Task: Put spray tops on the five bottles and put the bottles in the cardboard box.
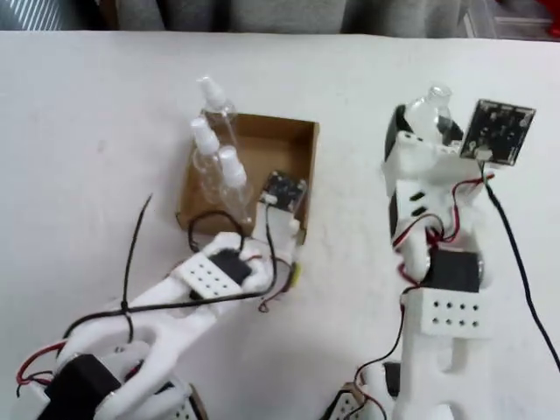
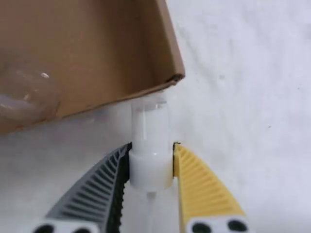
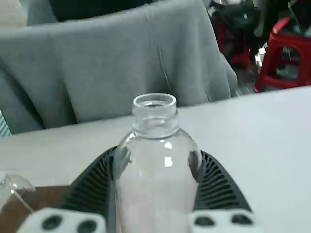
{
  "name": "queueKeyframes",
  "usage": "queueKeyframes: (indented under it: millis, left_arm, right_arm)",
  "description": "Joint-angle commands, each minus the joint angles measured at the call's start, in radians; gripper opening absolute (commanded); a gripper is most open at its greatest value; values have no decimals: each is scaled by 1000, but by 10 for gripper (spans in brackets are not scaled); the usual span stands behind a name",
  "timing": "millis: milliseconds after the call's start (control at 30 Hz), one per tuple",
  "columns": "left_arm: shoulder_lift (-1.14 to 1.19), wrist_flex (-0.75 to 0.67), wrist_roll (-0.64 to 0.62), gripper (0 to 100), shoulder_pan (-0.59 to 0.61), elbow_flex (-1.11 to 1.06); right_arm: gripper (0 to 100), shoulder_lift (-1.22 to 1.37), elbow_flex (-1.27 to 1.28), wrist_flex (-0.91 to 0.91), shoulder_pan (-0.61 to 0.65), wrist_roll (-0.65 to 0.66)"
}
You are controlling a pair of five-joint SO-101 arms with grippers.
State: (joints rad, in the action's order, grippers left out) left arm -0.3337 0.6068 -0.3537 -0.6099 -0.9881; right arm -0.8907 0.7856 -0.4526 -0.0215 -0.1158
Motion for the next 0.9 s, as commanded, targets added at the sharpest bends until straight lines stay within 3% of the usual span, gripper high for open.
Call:
queueKeyframes:
  millis: [0, 233, 467, 700, 867]
  left_arm:
    - [-56, -26, 9, 20, 35, 5]
    - [-56, -26, 9, 20, 33, 5]
    - [-58, -26, 8, 20, 31, 12]
    - [-156, 9, 6, 20, 33, 110]
    - [-378, 29, 8, 20, 33, 123]
  right_arm:
    - [17, -53, 103, 229, 31, -8]
    - [17, -222, 364, 443, 70, -5]
    - [17, -426, 575, 516, 136, -6]
    - [17, -676, 761, 496, 137, -8]
    - [17, -892, 836, 315, 136, -8]
